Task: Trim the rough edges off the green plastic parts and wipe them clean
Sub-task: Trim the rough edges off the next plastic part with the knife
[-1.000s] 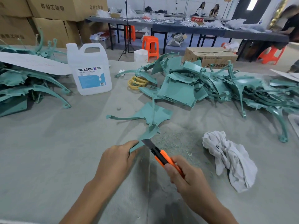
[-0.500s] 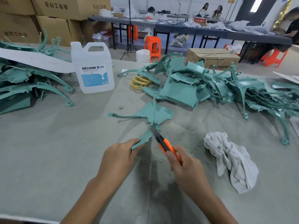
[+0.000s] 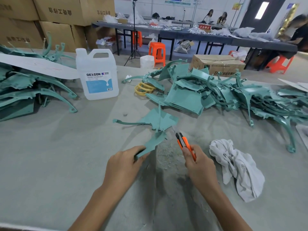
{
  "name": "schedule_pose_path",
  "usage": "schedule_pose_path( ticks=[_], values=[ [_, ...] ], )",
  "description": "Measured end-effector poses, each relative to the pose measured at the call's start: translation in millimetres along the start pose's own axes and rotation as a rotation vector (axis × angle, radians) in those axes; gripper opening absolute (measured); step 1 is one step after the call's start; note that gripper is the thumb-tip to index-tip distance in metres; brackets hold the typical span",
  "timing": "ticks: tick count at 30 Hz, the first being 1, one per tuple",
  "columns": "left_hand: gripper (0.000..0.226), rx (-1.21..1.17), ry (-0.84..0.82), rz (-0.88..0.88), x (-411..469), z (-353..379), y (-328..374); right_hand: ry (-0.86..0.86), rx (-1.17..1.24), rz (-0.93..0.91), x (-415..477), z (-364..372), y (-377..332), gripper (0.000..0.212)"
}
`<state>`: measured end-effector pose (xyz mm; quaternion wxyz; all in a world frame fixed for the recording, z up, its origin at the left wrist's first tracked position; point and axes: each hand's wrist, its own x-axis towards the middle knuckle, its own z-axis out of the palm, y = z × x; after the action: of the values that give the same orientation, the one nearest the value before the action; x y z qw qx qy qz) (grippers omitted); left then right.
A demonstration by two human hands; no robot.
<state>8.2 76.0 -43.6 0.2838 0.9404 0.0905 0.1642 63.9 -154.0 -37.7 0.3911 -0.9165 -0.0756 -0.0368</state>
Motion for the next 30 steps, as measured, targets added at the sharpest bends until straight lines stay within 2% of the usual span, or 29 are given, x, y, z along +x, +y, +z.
schedule_pose_path(
  ticks=[3,6,9,14,19,22,25,30],
  values=[
    [0.038,-0.094,-0.053,-0.011,2.9,9.0,-9.3,0.002,0.063,-0.009,-14.0,-2.3,-1.5,0.034],
    [0.044,-0.032,-0.085,0.008,6.1,17.9,-11.1,0.001,0.099,-0.058,-32.2,-1.2,-9.8,0.037],
    [0.03,0.015,-0.061,-0.042,9.3,18.5,-7.0,-0.004,0.108,-0.118,-49.8,0.9,-20.2,0.033],
    [0.048,0.124,-0.102,-0.08,9.8,15.1,9.2,-0.023,0.05,-0.209,-63.7,4.9,-34.9,0.039],
    [0.045,0.113,-0.125,-0.082,10.4,10.3,13.6,0.01,-0.038,-0.239,-58.1,5.2,-38.2,0.046],
    [0.048,0.12,-0.118,-0.09,7.5,14.0,8.9,0.074,-0.05,-0.146,-40.9,-3.0,-33.8,0.041],
    [0.049,0.101,-0.104,-0.066,0.2,17.0,5.7,0.083,-0.024,-0.101,-33.5,-11.0,-25.1,0.027],
    [0.048,0.14,-0.082,-0.02,2.3,20.4,3.8,0.038,-0.023,-0.28,-52.6,-3.0,-35.2,0.03]
  ],
)
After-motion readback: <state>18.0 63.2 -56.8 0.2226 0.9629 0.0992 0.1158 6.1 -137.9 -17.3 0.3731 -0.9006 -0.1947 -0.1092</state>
